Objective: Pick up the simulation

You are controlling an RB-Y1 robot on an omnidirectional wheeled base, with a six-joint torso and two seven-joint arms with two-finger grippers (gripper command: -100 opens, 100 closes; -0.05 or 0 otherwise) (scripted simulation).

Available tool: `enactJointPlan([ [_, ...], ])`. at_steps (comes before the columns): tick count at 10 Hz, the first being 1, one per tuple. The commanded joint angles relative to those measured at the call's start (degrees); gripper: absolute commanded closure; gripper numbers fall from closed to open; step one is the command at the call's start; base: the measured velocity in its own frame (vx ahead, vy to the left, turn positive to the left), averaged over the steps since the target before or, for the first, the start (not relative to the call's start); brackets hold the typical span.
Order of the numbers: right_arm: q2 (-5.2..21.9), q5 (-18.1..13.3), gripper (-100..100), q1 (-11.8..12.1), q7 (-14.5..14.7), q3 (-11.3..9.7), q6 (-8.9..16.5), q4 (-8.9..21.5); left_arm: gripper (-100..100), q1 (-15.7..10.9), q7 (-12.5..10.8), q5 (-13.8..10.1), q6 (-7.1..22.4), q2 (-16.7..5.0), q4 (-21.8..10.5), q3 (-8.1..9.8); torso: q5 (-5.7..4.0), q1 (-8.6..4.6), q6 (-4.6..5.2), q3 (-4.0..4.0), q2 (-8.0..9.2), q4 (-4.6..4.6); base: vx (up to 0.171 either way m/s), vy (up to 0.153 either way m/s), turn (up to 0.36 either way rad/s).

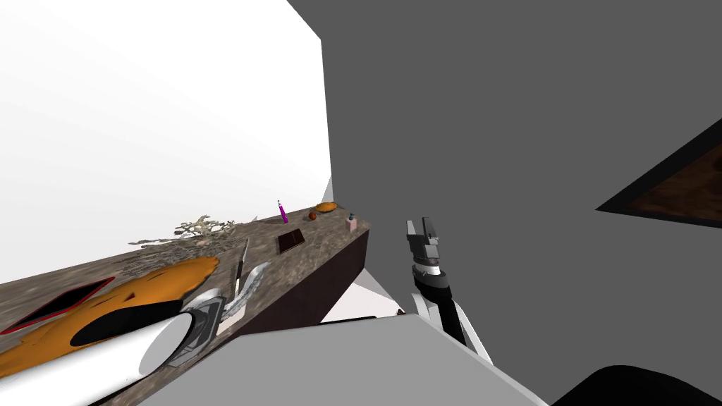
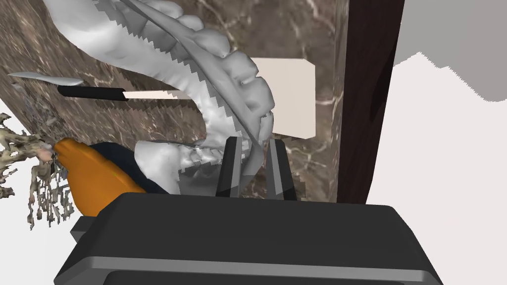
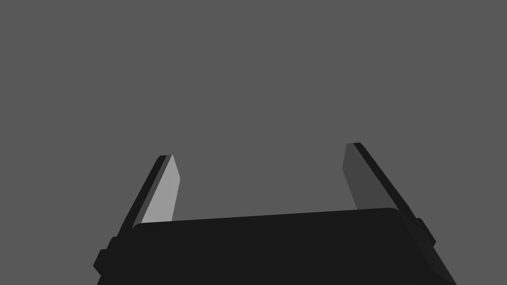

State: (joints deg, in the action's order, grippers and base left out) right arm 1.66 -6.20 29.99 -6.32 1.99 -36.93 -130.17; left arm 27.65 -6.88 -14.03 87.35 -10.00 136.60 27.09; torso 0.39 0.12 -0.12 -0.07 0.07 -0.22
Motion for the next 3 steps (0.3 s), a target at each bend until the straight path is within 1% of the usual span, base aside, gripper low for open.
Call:
enactJointPlan([
  [1,0.0,0.0,0,0.0,0.0,0.0,0.0,0.0,100,0.4,-0.2,-0.4,1.6,0.0,1.9,0.32,0.0,0.0,0.0,0.0,0.0,0.0,0.0,0.0,0.0],
  [2,0.0,0.0,0,0.0,0.0,0.0,0.0,0.0,100,0.2,-0.1,-0.2,1.0,0.0,1.1,0.15,0.0,0.01,0.01,-0.01,-0.01,0.0,0.0,0.0,0.0],
  [3,0.0,0.0,0,0.0,0.0,0.0,0.0,0.0,0,0.2,-0.2,-0.2,1.2,0.0,1.3,0.16,0.01,0.04,0.01,-0.02,-0.03,-0.01,0.0,0.0,0.0],
])
